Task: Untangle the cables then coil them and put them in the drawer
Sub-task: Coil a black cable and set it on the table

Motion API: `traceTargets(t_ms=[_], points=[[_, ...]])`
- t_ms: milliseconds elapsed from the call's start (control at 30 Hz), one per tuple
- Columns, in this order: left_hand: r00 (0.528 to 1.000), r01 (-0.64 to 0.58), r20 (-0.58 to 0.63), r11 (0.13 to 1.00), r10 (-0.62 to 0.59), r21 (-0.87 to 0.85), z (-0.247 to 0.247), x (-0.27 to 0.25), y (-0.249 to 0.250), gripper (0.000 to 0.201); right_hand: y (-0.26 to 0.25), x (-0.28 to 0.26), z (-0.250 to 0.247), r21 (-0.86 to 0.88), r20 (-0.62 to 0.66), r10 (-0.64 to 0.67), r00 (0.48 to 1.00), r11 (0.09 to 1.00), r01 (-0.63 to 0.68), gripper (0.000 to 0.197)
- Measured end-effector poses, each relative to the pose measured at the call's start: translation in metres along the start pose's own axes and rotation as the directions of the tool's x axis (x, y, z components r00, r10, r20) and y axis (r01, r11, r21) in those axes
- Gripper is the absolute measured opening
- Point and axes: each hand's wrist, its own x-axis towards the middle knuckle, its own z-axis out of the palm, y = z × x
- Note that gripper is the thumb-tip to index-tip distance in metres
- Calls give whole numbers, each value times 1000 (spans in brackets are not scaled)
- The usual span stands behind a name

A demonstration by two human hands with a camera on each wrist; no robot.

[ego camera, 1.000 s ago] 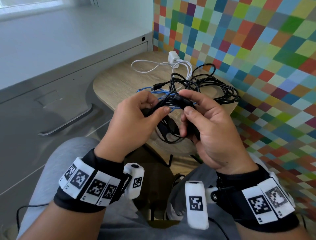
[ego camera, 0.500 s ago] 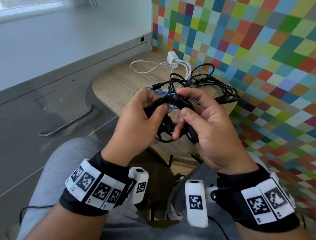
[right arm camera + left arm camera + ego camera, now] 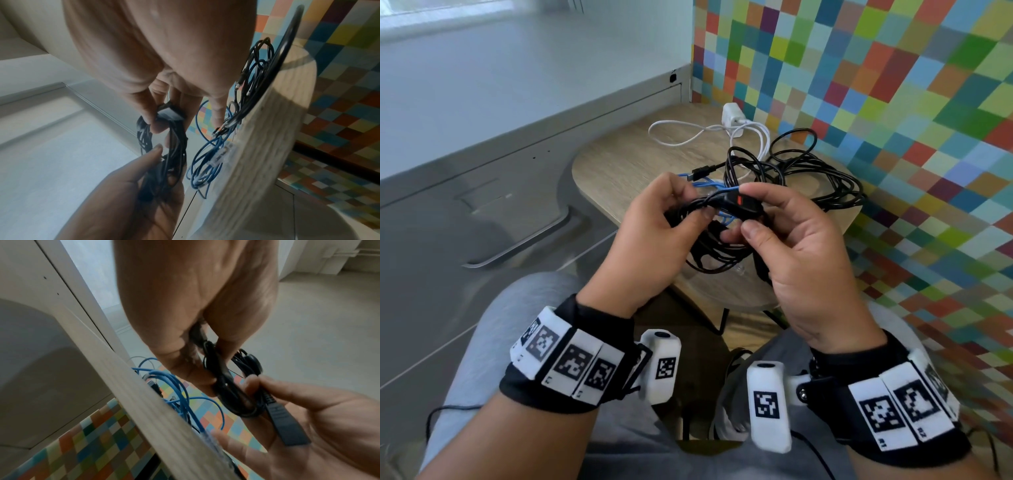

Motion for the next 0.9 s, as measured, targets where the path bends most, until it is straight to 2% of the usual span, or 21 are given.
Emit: traceTargets(t_ms=[67, 200, 300, 467, 533, 633, 767, 900], points=[[997, 52, 56, 991, -45, -126, -2, 0, 1, 16, 3, 1, 0, -30, -3, 5, 1000, 1000, -5, 34], [978, 165, 183, 916, -103, -366, -2, -3, 9, 15, 4, 3, -2, 0, -20, 25, 999, 1000, -25, 33], [970, 201, 210, 879, -119, -433, -5, -2, 9, 19, 3, 2, 0, 18, -14, 16, 1000, 1000, -16, 33], [957, 263, 255, 798, -142, -542, -7, -2, 10, 11, 1, 1, 2, 69, -2, 10, 1000, 998, -10, 34], [964, 240, 228, 825, -139, -511, -6, -2, 11, 11, 3, 1, 2, 87, -6, 23, 1000, 996, -22, 34], [979, 169, 170, 908, -110, -384, -4, -1, 9, 11, 6, 1, 1, 101, -37, 33, 999, 994, -29, 34], [991, 89, 116, 976, -67, -201, -2, -2, 7, 10, 6, 3, -1, 120, -63, 61, 996, 991, -53, 31], [991, 37, 126, 999, -33, -26, -4, -2, 9, 13, 6, 3, -3, 136, -78, 82, 994, 988, -70, 30]])
